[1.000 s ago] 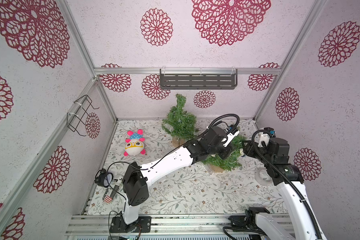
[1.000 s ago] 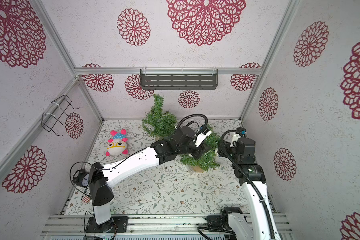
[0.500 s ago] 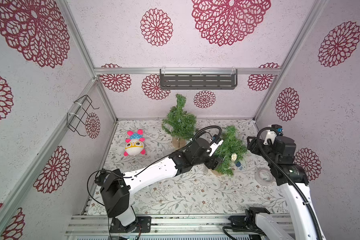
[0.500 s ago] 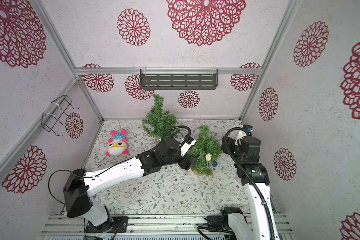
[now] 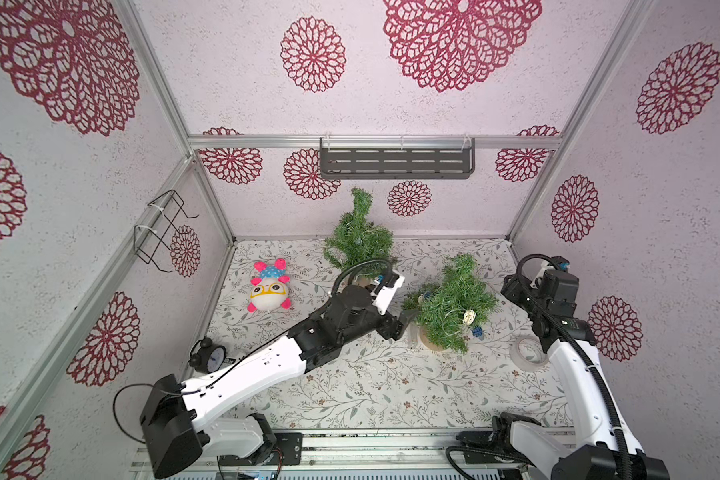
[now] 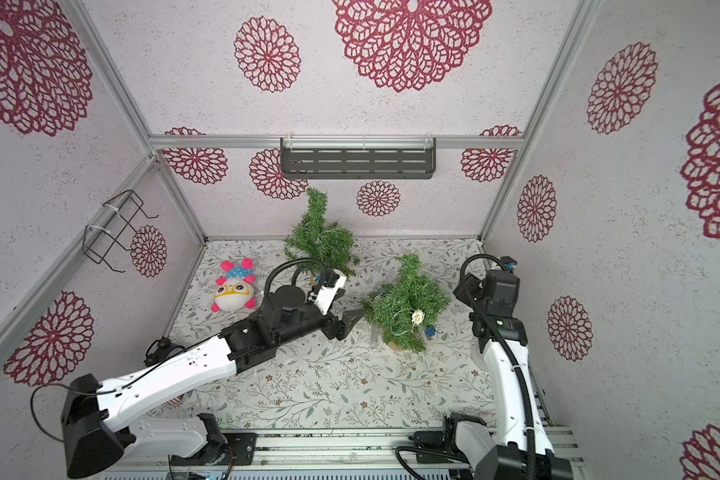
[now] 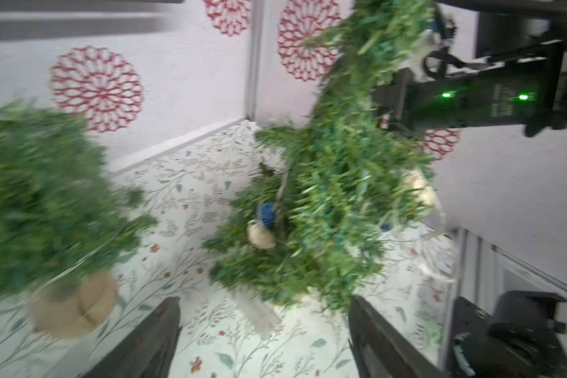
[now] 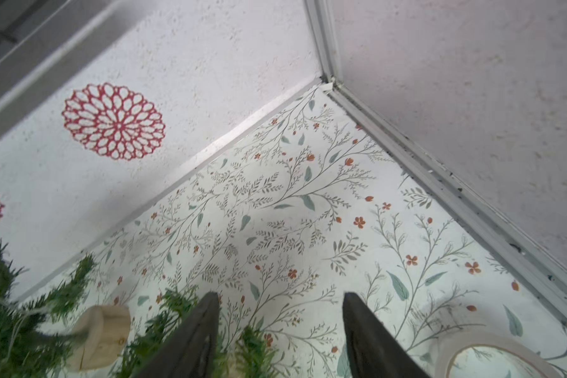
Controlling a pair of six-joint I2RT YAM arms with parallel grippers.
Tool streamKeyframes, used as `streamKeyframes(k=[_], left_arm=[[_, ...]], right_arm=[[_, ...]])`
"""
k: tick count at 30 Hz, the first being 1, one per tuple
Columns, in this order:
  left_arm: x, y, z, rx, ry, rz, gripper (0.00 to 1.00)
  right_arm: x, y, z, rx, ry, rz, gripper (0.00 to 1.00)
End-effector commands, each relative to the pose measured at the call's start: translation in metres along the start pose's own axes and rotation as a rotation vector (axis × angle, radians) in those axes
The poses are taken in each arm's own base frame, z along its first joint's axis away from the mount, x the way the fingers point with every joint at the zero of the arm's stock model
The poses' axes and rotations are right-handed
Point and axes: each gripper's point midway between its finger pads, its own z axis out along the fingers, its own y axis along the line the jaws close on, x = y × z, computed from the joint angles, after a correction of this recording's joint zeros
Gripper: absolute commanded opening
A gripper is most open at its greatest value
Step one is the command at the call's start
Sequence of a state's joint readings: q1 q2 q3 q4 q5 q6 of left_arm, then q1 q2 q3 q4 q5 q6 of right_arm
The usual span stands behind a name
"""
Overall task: Wrap string light around the christmas tree
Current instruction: Reset both arms
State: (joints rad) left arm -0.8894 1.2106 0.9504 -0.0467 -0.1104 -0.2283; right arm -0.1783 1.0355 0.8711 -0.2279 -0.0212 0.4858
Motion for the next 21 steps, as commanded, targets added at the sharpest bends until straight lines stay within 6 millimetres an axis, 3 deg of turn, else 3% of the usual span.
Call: streamKeyframes(k=[1,4,6,9,12,16,18,21], left_arm=[[0.020,0.069,-0.022,-0.307,-0.012,0.005,0.86],[0.049,0.142,-0.054,-0.601,-0.021,-0.003,0.93],[0.066,0.185,-0.077,-0.768,-0.021,-0.039,0.93],[0.074,0.226,-0.114,-1.008,-0.036,0.018,0.94],[0.089,0.260,-0.146,-1.213,-0.008,0.063,0.95],[0.132,0.299,-0.176,-1.350,0.013,0.031,0.95],[0.150,0.314,-0.178,-1.292,-0.064,-0.031,0.96],[0.146,0.320,-0.164,-1.166,-0.114,-0.026,0.98]], right_arm=[[0.001,-0.010,0.015,0.016,-0.053,0.047,0.60],[0.010,-0.037,0.021,0.110,-0.121,0.050,0.61],[0.012,-0.040,0.023,0.105,-0.212,-0.019,0.62],[0.027,-0.041,0.033,0.132,-0.267,-0.225,0.67],[0.051,-0.044,0.054,0.147,-0.213,-0.314,0.70],[0.069,-0.043,0.066,0.100,-0.258,-0.320,0.71],[0.078,-0.037,0.071,0.051,-0.268,-0.345,0.71],[0.086,-0.027,0.078,0.007,-0.260,-0.400,0.73]])
